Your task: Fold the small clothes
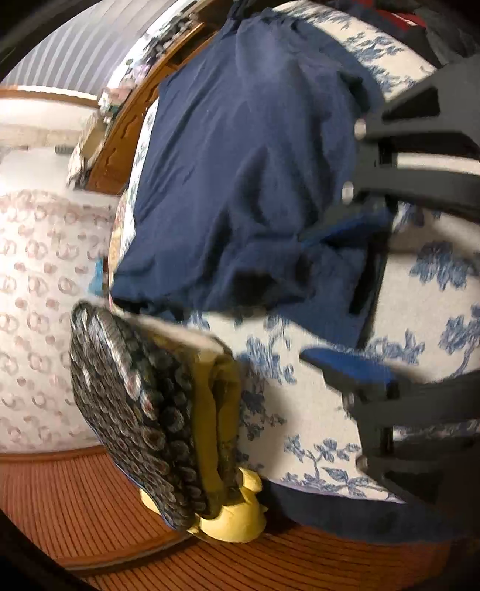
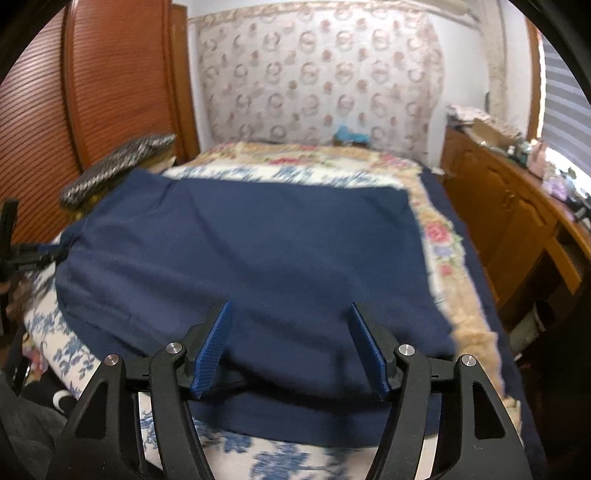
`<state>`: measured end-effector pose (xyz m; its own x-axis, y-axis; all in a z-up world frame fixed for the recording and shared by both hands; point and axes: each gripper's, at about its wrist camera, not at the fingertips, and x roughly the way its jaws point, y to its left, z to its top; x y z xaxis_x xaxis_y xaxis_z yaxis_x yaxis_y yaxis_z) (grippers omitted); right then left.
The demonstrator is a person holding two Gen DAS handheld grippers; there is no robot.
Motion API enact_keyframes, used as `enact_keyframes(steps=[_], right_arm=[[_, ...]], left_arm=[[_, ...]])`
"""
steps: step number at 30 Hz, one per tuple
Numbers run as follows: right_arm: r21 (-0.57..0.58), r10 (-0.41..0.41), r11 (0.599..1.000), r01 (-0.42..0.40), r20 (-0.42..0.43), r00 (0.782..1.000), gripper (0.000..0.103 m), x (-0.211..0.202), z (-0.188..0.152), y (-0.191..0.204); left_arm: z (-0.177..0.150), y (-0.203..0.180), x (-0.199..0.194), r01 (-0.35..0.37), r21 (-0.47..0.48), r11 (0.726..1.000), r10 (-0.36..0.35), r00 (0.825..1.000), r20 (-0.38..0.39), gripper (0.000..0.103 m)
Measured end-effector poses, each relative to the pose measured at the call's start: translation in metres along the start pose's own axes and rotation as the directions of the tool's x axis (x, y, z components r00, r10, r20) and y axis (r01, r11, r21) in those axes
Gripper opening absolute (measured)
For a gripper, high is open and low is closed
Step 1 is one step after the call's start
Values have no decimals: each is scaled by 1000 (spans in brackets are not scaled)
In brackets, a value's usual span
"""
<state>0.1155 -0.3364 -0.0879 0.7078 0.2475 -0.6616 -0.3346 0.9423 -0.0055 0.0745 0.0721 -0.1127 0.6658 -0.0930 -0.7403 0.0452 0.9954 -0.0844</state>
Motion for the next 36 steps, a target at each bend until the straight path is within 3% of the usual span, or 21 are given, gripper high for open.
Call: enact_keyframes(steps=[9, 11, 13, 15, 17, 21, 26, 36], right_arm=[[-83, -5, 997, -2, -78, 997, 67, 30, -22, 27], [-66, 8, 998, -12, -66, 998, 68, 30, -25, 23], [-45, 24, 999, -27, -62, 998, 69, 30, -26, 19], [-43, 28, 999, -30, -56, 998, 69, 29, -27, 19], [-43, 28, 999, -30, -51, 998, 69, 28, -28, 20], [-32, 44, 998, -45, -42, 998, 69, 26, -29, 16], [-3, 51, 999, -51, -26, 998, 69, 16, -32, 5], [70, 3, 998, -5, 21, 1000, 69, -30, -46, -34]], left_arm=[[-1, 2, -1, 7, -4, 1000, -7, 1000, 6, 61], [-2, 1, -2, 35, 5, 999, -35, 999, 14, 48], [-2, -1, -4, 81, 4, 997, -81, 997, 8, 19], [0, -3, -4, 115, -7, 993, -115, 993, -2, 9], [4, -7, -10, 137, -7, 991, -137, 990, 15, 7], [28, -23, -38, 245, 4, 970, -244, 966, 88, 6], [74, -85, -70, 345, 145, 927, -365, 919, 148, 6], [139, -238, -71, 484, 388, 784, -551, 831, 75, 6]])
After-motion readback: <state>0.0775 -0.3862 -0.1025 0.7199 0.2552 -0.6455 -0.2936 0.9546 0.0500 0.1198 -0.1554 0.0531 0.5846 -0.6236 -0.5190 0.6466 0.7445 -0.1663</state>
